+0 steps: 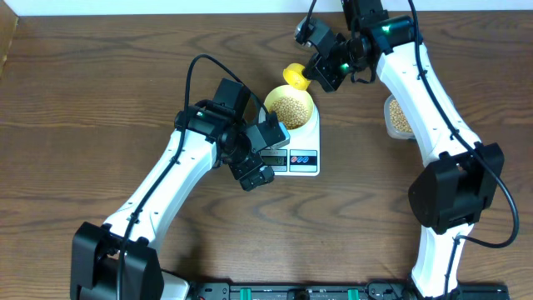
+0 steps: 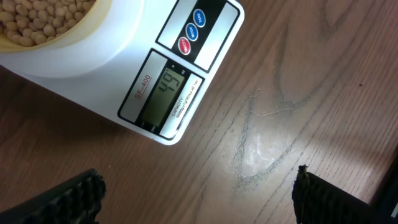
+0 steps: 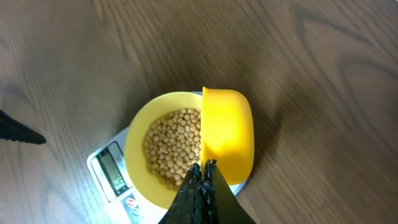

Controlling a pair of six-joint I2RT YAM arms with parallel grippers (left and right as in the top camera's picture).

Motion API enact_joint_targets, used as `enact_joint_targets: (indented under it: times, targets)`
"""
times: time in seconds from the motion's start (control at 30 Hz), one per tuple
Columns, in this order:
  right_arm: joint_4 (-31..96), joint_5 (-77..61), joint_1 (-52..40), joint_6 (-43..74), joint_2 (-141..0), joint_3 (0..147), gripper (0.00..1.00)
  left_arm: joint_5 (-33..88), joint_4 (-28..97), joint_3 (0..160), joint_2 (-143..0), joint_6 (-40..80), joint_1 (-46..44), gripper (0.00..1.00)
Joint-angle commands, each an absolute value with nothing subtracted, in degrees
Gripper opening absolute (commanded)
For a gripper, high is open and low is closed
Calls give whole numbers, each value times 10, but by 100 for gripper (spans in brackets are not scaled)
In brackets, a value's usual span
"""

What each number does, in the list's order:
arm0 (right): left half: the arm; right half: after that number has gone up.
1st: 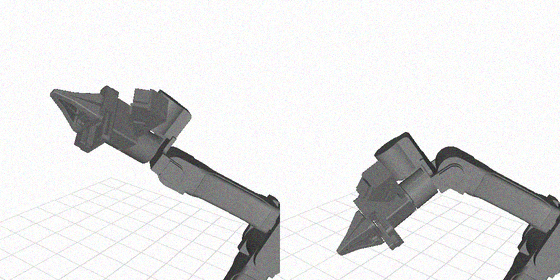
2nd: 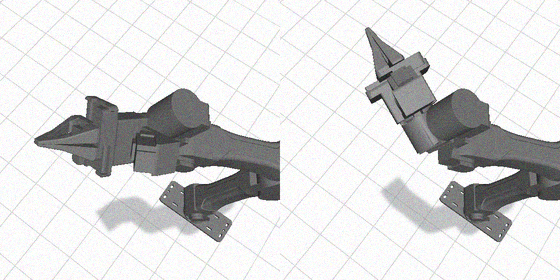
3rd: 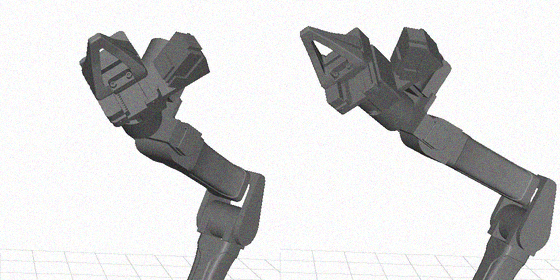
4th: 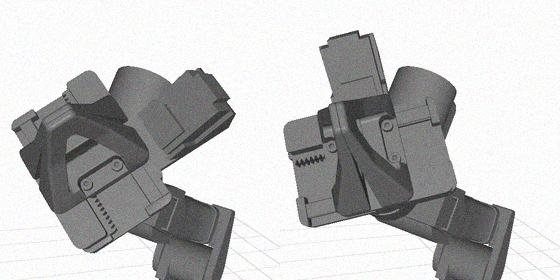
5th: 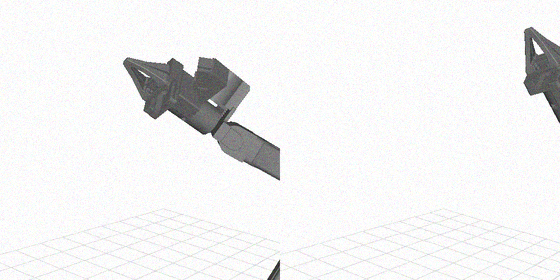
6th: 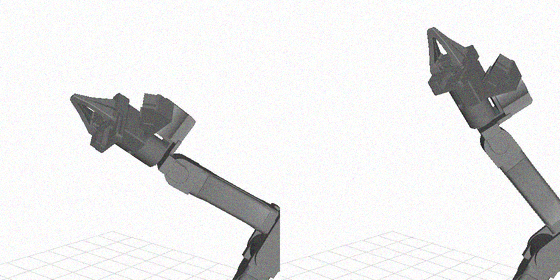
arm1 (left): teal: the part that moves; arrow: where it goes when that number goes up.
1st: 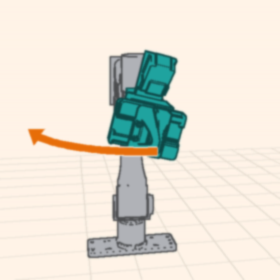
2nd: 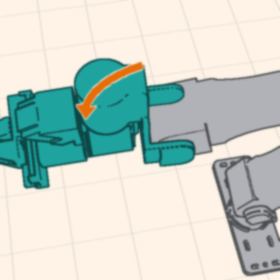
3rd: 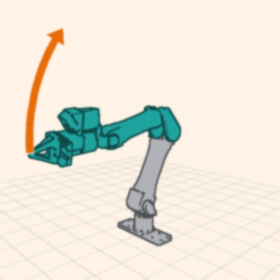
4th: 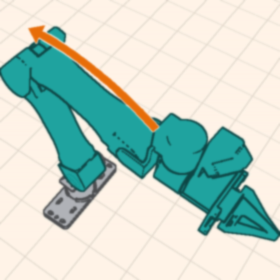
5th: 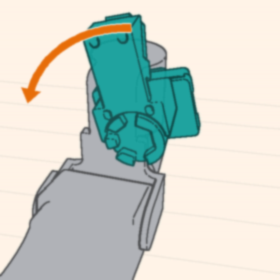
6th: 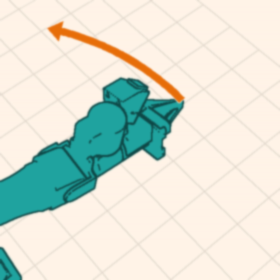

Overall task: Scoop item into bowl and weigh 50g on scale
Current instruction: 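Bring the scoop back over the yellow bowl with the right gripper, then swing the scoop up and right away from the bowl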

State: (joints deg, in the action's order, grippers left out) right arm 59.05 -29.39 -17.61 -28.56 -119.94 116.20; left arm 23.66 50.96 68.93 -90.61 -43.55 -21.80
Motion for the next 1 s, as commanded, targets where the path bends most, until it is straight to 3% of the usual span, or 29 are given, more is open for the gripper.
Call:
enact_joint_targets:
  times: [0.0,0.3,0.97]
  targets:
    - [587,-343,-160,-239,-1184,1174,1,240,511,688,-910,-439,-216,98]
    - [576,-506,-93,-173,-1184,1174,1,240,511,688,-910,-439,-215,98]
    - [536,-512,9,-171,-1184,1174,1,240,511,688,-910,-439,-216,98]
